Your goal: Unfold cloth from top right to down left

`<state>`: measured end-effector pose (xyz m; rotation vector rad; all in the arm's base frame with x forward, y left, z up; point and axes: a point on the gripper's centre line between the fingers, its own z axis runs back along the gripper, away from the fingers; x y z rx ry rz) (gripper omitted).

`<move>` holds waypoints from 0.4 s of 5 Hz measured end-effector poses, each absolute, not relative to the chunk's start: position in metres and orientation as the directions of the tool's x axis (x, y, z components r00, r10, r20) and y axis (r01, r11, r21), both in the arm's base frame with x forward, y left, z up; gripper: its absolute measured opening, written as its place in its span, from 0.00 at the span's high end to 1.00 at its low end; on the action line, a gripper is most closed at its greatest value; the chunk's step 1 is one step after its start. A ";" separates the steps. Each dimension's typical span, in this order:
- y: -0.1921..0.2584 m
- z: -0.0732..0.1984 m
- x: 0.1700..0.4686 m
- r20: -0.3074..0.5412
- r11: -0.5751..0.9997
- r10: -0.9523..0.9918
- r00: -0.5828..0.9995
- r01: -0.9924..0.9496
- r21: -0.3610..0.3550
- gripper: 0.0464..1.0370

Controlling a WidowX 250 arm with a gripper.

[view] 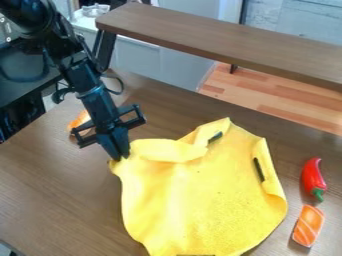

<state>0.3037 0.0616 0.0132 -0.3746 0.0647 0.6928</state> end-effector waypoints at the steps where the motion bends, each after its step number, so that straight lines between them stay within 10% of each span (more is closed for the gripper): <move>1: 0.049 0.010 0.305 -0.094 0.747 0.643 0.760 -0.649 -0.142 0.59; 2: 0.040 0.015 0.306 0.026 0.727 0.685 0.728 -0.685 0.036 0.28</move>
